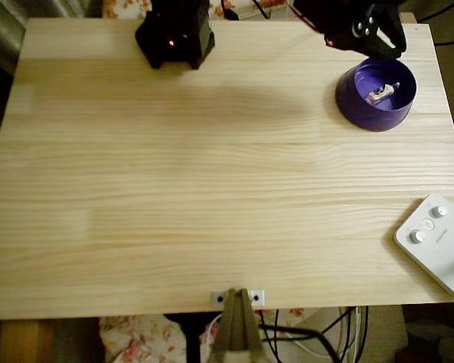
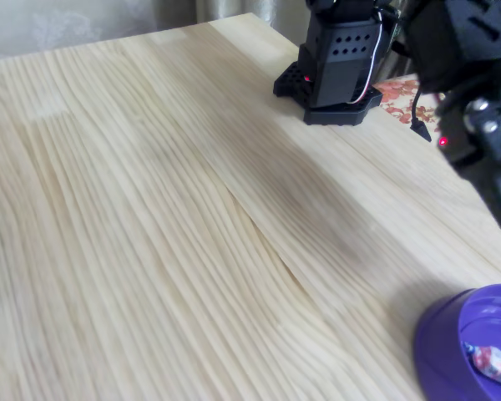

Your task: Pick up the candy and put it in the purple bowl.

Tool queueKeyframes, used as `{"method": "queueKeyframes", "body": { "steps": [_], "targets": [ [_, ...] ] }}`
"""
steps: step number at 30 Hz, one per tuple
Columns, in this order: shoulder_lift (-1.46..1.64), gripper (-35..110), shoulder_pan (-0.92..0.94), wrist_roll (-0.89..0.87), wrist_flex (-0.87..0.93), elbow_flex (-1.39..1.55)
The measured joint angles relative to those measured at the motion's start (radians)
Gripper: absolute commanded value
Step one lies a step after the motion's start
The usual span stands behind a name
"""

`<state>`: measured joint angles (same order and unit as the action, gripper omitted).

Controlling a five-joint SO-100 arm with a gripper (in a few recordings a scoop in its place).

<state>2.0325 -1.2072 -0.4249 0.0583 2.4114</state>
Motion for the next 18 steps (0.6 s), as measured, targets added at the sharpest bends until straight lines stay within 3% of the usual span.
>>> {"method": "queueKeyframes", "body": {
  "steps": [6,18],
  "targets": [
    [0.032,0,0.129,-0.084,0.187,-0.002],
    [0.225,0,0.336,0.049,0.396,0.046]
  ]
}}
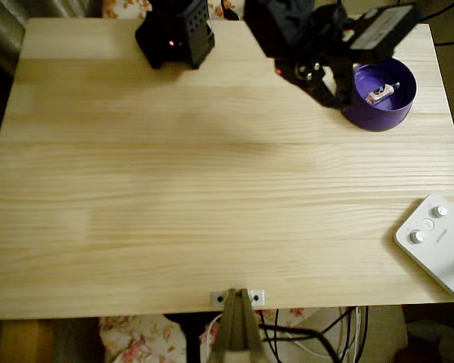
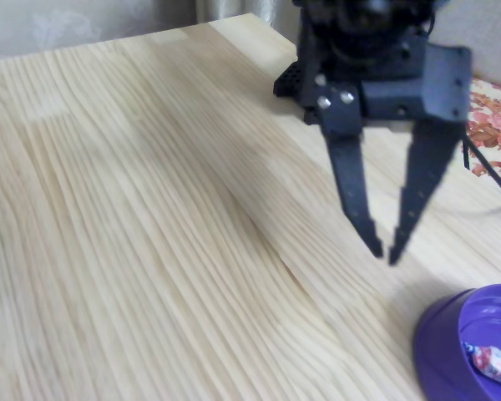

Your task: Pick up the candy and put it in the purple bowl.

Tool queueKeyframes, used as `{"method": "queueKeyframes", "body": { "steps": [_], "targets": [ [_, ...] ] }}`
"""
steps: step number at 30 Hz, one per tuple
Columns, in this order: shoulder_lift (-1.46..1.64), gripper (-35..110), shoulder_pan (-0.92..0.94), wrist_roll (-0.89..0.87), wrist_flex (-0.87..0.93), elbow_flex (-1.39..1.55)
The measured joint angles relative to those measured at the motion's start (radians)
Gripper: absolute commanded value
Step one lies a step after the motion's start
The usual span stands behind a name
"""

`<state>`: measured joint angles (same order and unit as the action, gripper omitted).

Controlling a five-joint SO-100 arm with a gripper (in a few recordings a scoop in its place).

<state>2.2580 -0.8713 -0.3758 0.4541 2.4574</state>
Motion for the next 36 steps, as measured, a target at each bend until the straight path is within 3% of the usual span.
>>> {"method": "queueKeyframes", "body": {
  "steps": [12,22,36],
  "targets": [
    [0.518,0,0.387,0.094,0.434,0.209],
    [0.759,0,0.746,0.279,0.437,0.463],
    [0.956,0,0.865,0.334,0.453,0.586]
  ]
}}
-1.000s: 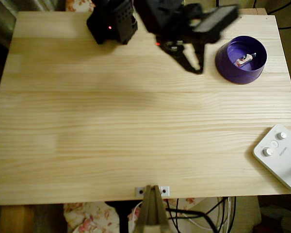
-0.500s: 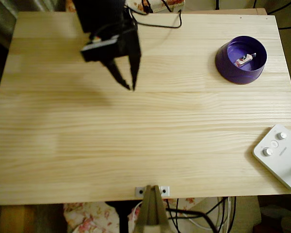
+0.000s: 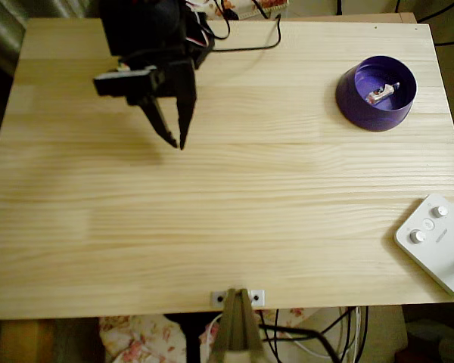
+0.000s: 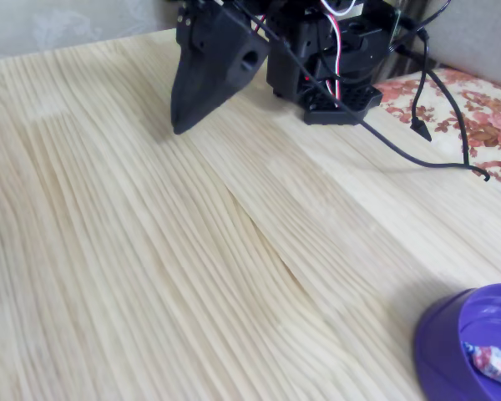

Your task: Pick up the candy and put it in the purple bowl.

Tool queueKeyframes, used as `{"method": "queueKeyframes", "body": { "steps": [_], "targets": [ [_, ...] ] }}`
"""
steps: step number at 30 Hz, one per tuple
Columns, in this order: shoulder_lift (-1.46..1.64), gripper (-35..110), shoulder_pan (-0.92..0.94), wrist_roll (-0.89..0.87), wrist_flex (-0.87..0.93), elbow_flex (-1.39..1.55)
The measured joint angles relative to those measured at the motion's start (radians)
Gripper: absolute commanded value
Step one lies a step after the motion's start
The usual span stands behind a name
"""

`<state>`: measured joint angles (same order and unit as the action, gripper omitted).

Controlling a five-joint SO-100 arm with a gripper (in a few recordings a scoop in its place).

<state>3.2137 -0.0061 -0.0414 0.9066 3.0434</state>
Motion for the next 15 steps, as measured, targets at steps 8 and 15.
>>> {"method": "queueKeyframes", "body": {
  "steps": [8,15],
  "targets": [
    [0.071,0,0.000,-0.008,0.035,0.015],
    [0.071,0,0.000,-0.008,0.035,0.015]
  ]
}}
